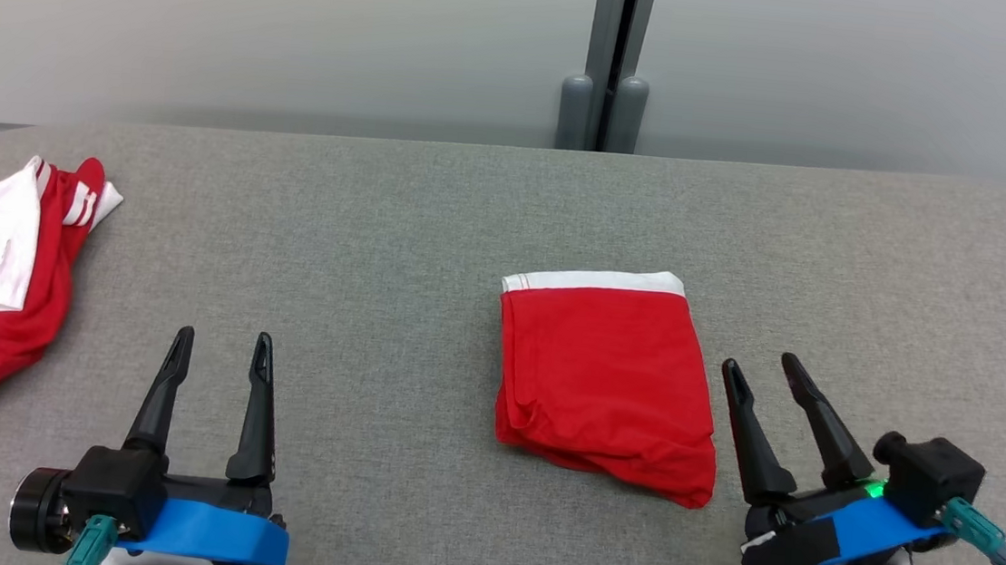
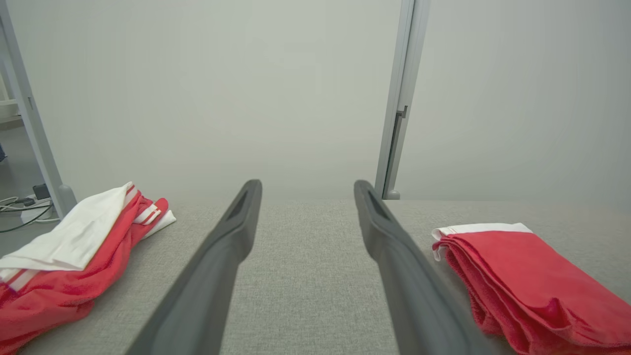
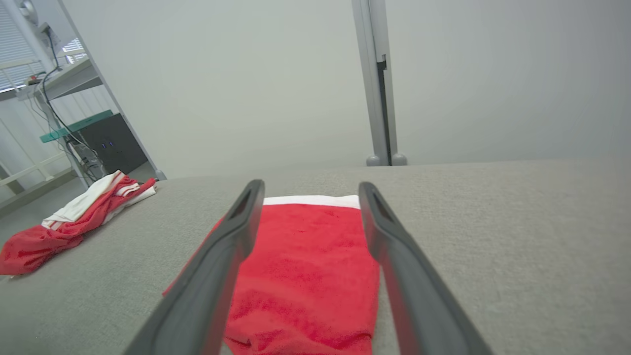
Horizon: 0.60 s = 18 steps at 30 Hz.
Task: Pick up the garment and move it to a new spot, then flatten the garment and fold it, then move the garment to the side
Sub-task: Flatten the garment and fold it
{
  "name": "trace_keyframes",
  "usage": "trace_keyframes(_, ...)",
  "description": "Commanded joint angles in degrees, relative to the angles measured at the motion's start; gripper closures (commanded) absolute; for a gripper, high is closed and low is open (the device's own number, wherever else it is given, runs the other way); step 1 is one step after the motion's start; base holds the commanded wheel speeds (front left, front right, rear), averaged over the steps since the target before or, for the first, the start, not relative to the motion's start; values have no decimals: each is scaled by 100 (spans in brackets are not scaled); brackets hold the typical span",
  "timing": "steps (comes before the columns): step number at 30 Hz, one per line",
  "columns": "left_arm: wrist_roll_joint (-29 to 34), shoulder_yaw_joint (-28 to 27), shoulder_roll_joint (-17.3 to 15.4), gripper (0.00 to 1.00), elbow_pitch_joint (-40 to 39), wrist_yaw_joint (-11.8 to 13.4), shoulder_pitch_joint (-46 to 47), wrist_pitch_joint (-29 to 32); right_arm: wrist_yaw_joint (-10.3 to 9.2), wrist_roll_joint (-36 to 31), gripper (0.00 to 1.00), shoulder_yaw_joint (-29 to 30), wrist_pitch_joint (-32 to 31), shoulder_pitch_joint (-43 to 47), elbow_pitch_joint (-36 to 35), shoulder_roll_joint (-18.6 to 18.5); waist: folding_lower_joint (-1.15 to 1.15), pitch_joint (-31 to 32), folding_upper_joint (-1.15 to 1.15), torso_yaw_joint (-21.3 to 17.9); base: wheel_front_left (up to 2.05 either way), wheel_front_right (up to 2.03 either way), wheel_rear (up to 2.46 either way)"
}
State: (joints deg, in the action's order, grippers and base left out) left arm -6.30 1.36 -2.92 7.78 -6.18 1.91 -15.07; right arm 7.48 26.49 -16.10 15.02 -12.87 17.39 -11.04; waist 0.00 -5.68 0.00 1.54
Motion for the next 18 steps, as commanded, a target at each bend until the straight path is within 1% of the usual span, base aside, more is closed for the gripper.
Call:
trace_keyframes(1, 62, 15, 4, 0, 29, -2, 31, -14, 3, -197, 0, 238, 19, 244, -170, 65, 0, 75, 0, -107, 0, 0, 0)
trace_keyframes(3, 114, 4, 4, 0, 58, 1, 17, -14, 3, -423, 0, 458, 19, 410, -310, 107, 0, 110, 0, -162, 0, 0, 0)
trace_keyframes(6, 175, -34, 4, 0, 135, 24, -41, -14, 3, -573, 0, 809, 19, 675, -509, 309, 0, 179, 0, -233, 0, 0, 0)
trace_keyframes(8, 190, -77, 4, 0, 178, 51, -74, -14, 3, -709, 0, 964, 19, 825, -620, 361, 0, 224, 0, -276, 0, 0, 0)
trace_keyframes(13, 265, -178, -48, 0, 281, 57, -184, -14, 3, -1037, 0, 1210, 20, 1165, -810, 503, 0, 347, 0, -315, 0, 0, 0)
trace_keyframes(18, 322, -170, -58, 0, 316, 72, -309, -14, 3, -1189, 0, 1361, 20, 1359, -878, 625, 0, 432, 0, -302, 0, 0, 0)
